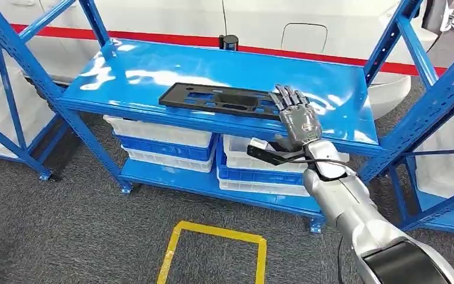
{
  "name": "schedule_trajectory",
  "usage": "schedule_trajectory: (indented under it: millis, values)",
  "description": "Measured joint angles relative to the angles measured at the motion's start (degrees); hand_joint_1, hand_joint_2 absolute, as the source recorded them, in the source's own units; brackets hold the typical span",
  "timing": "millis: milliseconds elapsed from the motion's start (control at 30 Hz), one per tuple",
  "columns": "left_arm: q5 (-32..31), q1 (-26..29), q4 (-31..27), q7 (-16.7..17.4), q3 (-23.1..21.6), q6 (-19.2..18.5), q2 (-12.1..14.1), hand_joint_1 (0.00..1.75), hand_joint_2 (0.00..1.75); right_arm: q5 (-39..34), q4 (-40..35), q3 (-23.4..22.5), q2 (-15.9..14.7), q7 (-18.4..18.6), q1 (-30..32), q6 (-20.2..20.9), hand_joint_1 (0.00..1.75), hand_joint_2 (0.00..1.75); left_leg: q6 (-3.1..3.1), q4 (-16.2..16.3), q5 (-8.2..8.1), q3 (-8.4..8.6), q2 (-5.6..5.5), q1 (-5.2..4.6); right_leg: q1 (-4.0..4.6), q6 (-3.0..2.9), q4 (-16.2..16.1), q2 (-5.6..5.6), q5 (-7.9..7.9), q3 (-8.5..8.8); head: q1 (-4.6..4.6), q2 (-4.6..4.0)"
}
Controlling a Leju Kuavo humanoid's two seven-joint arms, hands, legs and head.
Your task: Take the parts from the cabinet and place them on the table.
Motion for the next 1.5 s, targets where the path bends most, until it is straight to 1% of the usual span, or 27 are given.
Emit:
schedule_trajectory:
  millis: [33, 67, 100, 133, 167, 200, 233, 267, 300, 333, 367, 400, 433, 467, 500, 533, 567, 600, 633, 667, 700, 733, 767, 867, 933, 1100, 1500]
  values:
    - [0.0, 0.0, 0.0, 0.0, 0.0, 0.0, 0.1, 0.0, 0.0, 0.0, 0.0, 0.0, 0.0, -0.1, 0.0, 0.0, 0.0, 1.75, -0.31, -3.7, 3.03, 1.12, 0.13, 0.3, -0.28, 0.37, 0.1, 0.03, -0.43, 0.56, -0.09, 0.0]
    - [0.0, 0.0, 0.0, 0.0, 0.0, 0.0, 0.1, 0.0, 0.0, 0.0, 0.1, 0.0, 0.0, -0.2, 0.0, 0.0, 0.0, 1.75, -0.56, -8.8, 6.24, 3.29, 0.22, 0.49, -0.58, 0.73, 0.1, 0.04, -0.91, 1.17, -0.04, 0.0]
    - [0.0, 0.0, 0.0, 0.1, 0.0, 0.0, 0.2, 0.0, 0.0, 0.0, 0.1, 0.0, 0.0, -0.4, 0.0, 0.0, 0.0, 1.75, -0.87, -14.1, 9.21, 5.76, 0.62, 0.72, -0.71, 1.21, 0.2, 0.03, -1.45, 1.79, -0.09, 0.0]
    - [0.0, 0.0, 0.0, 0.1, 0.0, 0.0, 0.0, 0.0, 0.0, -0.1, 0.1, 0.0, 0.1, -0.4, -0.1, 0.0, 0.0, 1.75, -1.33, -16.9, 9.37, 7.3, 1.06, 0.77, -0.18, 1.84, 0.3, 0.0, -1.95, 1.89, -0.37, 0.0]
    - [0.0, -0.1, 0.0, 0.1, 0.0, 0.0, -0.1, 0.0, 0.0, -0.1, 0.1, 0.0, 0.1, -0.5, -0.3, 0.0, 0.0, 1.75, -0.37, -17.3, 8.75, 7.79, 0.53, 0.41, 0.06, 2.29, 0.5, 0.07, -2.24, 1.78, -0.68, 0.0]
    - [-0.1, -0.2, 0.0, 0.1, 0.0, 0.0, -0.1, 0.0, 0.0, -0.1, 0.2, 0.1, 0.1, -0.6, -0.4, 0.0, 0.0, 1.75, 0.28, -17.1, 8.61, 7.46, 0.52, 0.35, 0.3, 2.45, 0.3, 0.07, -2.25, 1.76, -0.22, 0.0]
    - [-0.1, -0.2, 0.0, 0.2, 0.0, 0.0, -0.1, 0.0, 0.0, -0.1, 0.2, 0.1, 0.1, -0.6, -0.4, 0.0, 0.0, 1.75, 0.8, -17.1, 8.31, 7.46, 0.44, 0.07, 0.6, 2.81, 0.0, 0.06, -2.42, 1.9, -0.11, 0.0]
    - [-0.1, -0.2, 0.0, 0.2, 0.0, 0.0, -0.1, 0.0, 0.0, -0.1, 0.2, 0.1, 0.1, -0.6, -0.4, 0.0, 0.0, 1.75, 1.44, -17.1, 8.18, 7.59, 0.3, -0.36, 0.61, 3.37, -0.2, -0.01, -2.61, 2.28, -0.09, 0.0]
    - [-0.1, -0.1, 0.0, 0.2, 0.0, 0.1, -0.1, 0.0, 0.0, -0.1, 0.2, 0.1, 0.1, -0.6, -0.4, 0.0, 0.0, 1.75, 2.28, -17.7, 8.32, 8.28, 0.21, -0.1, 0.17, 3.78, 0.2, -0.05, -3.16, 1.88, -0.15, 0.0]
    - [-0.2, -0.2, 0.0, 0.2, 0.0, 0.2, 0.0, 0.0, 0.0, -0.2, 0.2, 0.1, 0.0, -0.6, -0.5, 0.0, 0.0, 1.75, 2.79, -17.7, 8.12, 8.7, 0.18, -0.39, 0.11, 3.59, 2.3, 0.01, -3.96, 1.29, 0.18, 0.0]
    - [-0.2, -0.2, 0.0, 0.2, 0.0, 0.5, 0.0, 0.0, 0.0, -0.3, 0.2, 0.1, 0.0, -0.7, -0.6, 0.0, 0.0, 1.75, 3.18, -17.7, 7.95, 8.92, 0.15, -0.53, 0.04, 3.22, 6.4, 0.01, -5.42, -0.85, 0.39, 0.0]
    - [-0.3, -0.3, 0.0, 0.2, 0.0, 0.6, 0.0, 0.0, 0.0, -0.4, 0.2, 0.1, 0.1, -0.8, -0.6, 0.0, 0.0, 1.75, 3.54, -17.7, 7.7, 9.12, 0.07, -0.6, 0.0, 2.94, 12.0, 0.04, -7.29, -4.06, 0.41, 0.0]
    - [-0.3, -0.3, 0.0, 0.2, 0.0, 0.7, 0.0, 0.0, 0.0, -0.5, 0.3, 0.2, 0.1, -0.9, -0.4, 0.0, 0.0, 1.75, 3.82, -17.7, 7.45, 9.3, 0.0, -0.74, 0.01, 2.86, 17.2, 0.04, -8.76, -7.42, 0.44, 0.0]
    - [-0.4, -0.3, 0.0, 0.1, 0.0, 0.9, 0.0, 0.0, 0.0, -0.6, 0.5, 0.2, 0.1, -0.9, -0.2, 0.0, 0.0, 1.75, 3.97, -17.7, 7.18, 9.54, -0.2, -0.89, 0.1, 3.09, 20.6, 0.11, -9.16, -9.95, 0.55, 0.0]
    - [-0.4, -0.2, 0.0, -0.1, 0.0, 0.9, 0.0, 0.0, 0.0, -0.6, 0.7, 0.2, 0.1, -0.9, -0.1, 0.0, 0.0, 1.75, 4.04, -17.7, 6.94, 9.85, -0.43, -1.05, 0.25, 3.48, 20.6, 0.12, -8.18, -10.91, 0.59, 0.0]
    - [-0.5, -0.2, 0.0, -0.2, 0.0, 0.9, 0.0, 0.0, 0.0, -0.6, 0.8, 0.2, 0.1, -0.9, -0.1, 0.0, 0.0, 1.75, 4.05, -17.7, 6.65, 10.23, -0.7, -1.2, 0.36, 3.96, 17.8, 0.11, -6.13, -10.26, 0.59, 0.0]
    - [-0.5, -0.2, 0.0, -0.3, 0.0, 0.9, 0.0, 0.0, 0.0, -0.7, 0.9, 0.2, 0.1, -0.9, -0.2, 0.0, 0.0, 1.75, 3.99, -17.7, 6.37, 10.66, -0.91, -1.34, 0.5, 4.34, 12.9, 0.11, -3.39, -8.4, 0.66, 0.0]
    - [-0.7, -0.3, 0.0, -0.3, 0.0, 0.9, 0.0, 0.0, 0.0, -0.7, 1.0, 0.2, 0.1, -0.9, -0.3, 0.0, 0.0, 1.75, 3.91, -17.7, 6.0, 11.24, -1.03, -1.51, 0.73, 4.4, 6.4, 0.12, -0.21, -5.68, 0.79, 0.0]
    - [-0.8, -0.2, 0.0, -0.4, 0.0, 0.9, 0.0, 0.0, 0.0, -0.7, 1.0, 0.2, 0.1, -0.9, -0.5, 0.0, 0.0, 1.75, 3.75, -17.7, 5.69, 11.47, -1.06, -1.57, 0.89, 3.77, 1.6, 0.1, 1.8, -3.97, 0.81, 0.0]
    - [-0.9, -0.3, 0.0, -0.4, -0.1, 0.8, 0.0, 0.0, 0.0, -0.8, 1.1, 0.2, 0.1, -0.9, -0.6, 0.0, 0.0, 1.75, 3.37, -17.5, 5.22, 11.61, -1.16, -2.06, 1.57, 3.02, 1.5, 0.23, 2.03, -3.21, 0.7, 0.0]
    - [-0.9, -0.3, 0.0, -0.4, -0.1, 0.7, 0.0, 0.0, 0.0, -0.8, 1.1, 0.2, 0.3, -0.9, -0.6, -0.1, 0.0, 1.75, 3.43, -17.3, 5.05, 11.56, -1.18, -2.14, 1.06, 2.52, 1.2, 0.23, 2.31, -3.14, 0.66, 0.0]
    - [-0.9, -0.3, 0.0, -0.4, -0.2, 0.7, 0.0, 0.0, 0.0, -0.8, 1.2, 0.3, 0.5, -0.9, -0.5, -0.1, 0.0, 1.75, 3.99, -17.3, 4.89, 11.61, -1.13, -2.0, 0.68, 2.44, 1.3, 0.21, 2.35, -3.31, 0.33, 0.0]
    - [-0.9, -0.3, 0.0, -0.4, -0.3, 0.6, 0.0, 0.0, 0.0, -0.8, 1.2, 0.3, 0.6, -0.9, -0.4, -0.1, 0.0, 1.75, 3.82, -17.3, 4.87, 11.6, -1.02, -1.81, 0.98, 2.17, 1.3, 0.22, 2.2, -3.29, 0.41, 0.0]
    - [-0.9, -0.3, 0.0, -0.3, -0.5, 0.7, 0.0, 0.0, 0.0, -0.8, 1.3, 0.4, 0.8, -0.9, -0.3, -0.1, 0.0, 1.75, 3.53, -17.5, 4.7, 11.69, -0.87, -1.59, 1.18, 1.93, 1.3, 0.39, 2.08, -3.33, 0.46, 0.0]
    - [-0.9, -0.4, 0.0, -0.3, -0.5, 0.7, 0.0, 0.0, 0.0, -0.8, 1.3, 0.4, 1.0, -0.9, -0.3, -0.1, 0.0, 1.75, 3.46, -17.6, 4.67, 11.77, -0.81, -1.56, 1.23, 1.78, 1.3, 0.48, 1.99, -3.34, 0.42, 0.0]
    - [-0.9, -0.4, 0.0, -0.3, -0.9, 0.7, 0.0, 0.0, 0.0, -0.8, 1.3, 0.5, 1.1, -0.9, -0.1, -0.1, 0.0, 1.75, 3.15, -17.6, 4.68, 11.79, -0.82, -1.47, 1.34, 1.69, 1.3, 0.48, 1.95, -3.34, 0.44, 0.0]
    - [-0.9, -0.4, 0.0, -1.4, -1.0, 1.7, 0.1, 0.0, 0.0, -1.0, 1.4, 0.9, 1.3, -0.7, 0.4, -0.1, 0.0, 1.75, 3.07, -17.6, 4.73, 11.78, -0.81, -1.56, 1.33, 1.68, 1.3, 0.48, 1.97, -3.26, 0.46, 0.0]
